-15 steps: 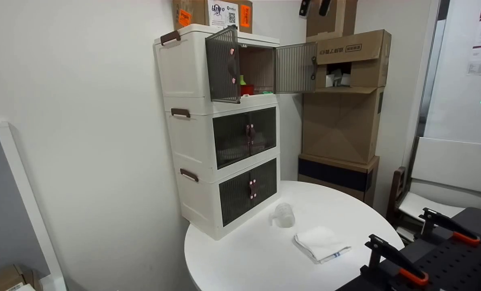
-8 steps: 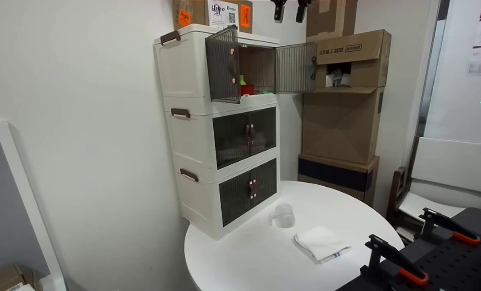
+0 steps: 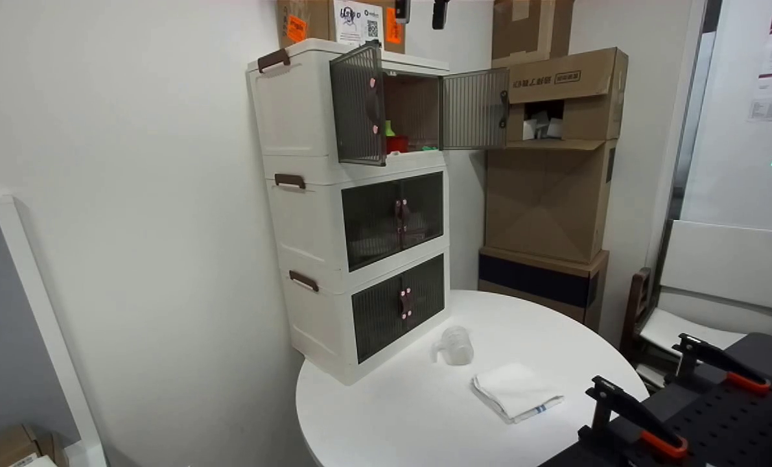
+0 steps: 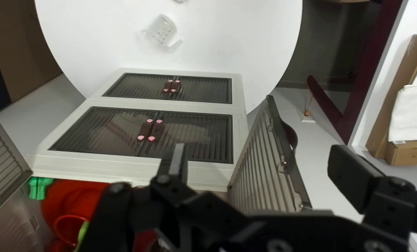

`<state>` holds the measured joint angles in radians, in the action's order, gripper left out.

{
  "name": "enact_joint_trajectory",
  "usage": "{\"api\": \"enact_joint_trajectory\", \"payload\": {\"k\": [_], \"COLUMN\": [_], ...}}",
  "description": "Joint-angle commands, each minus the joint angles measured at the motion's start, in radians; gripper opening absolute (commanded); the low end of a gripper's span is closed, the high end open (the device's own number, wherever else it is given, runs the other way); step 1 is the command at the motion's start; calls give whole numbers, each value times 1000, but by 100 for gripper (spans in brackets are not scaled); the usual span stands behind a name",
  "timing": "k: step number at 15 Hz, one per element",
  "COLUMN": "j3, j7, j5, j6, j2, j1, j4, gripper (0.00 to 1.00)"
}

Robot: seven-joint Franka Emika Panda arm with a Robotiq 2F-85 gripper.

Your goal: Close the open left door of the top shelf

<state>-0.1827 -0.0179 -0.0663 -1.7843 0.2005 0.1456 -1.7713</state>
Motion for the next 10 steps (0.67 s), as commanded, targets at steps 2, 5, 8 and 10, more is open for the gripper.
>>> {"api": "enact_joint_trajectory", "payload": {"k": [2,5,8,10], "j3": [-46,-68,-73,-63], "j7": [123,221,352,449], "j5": [-32,-82,-180,-252], "j6": [-3,-49,-163,-257], "j2": [-96,-134,-156,-162], "j1": [20,29,31,28], "j4": [85,84,54,34], "gripper": [100,100,100,100]}}
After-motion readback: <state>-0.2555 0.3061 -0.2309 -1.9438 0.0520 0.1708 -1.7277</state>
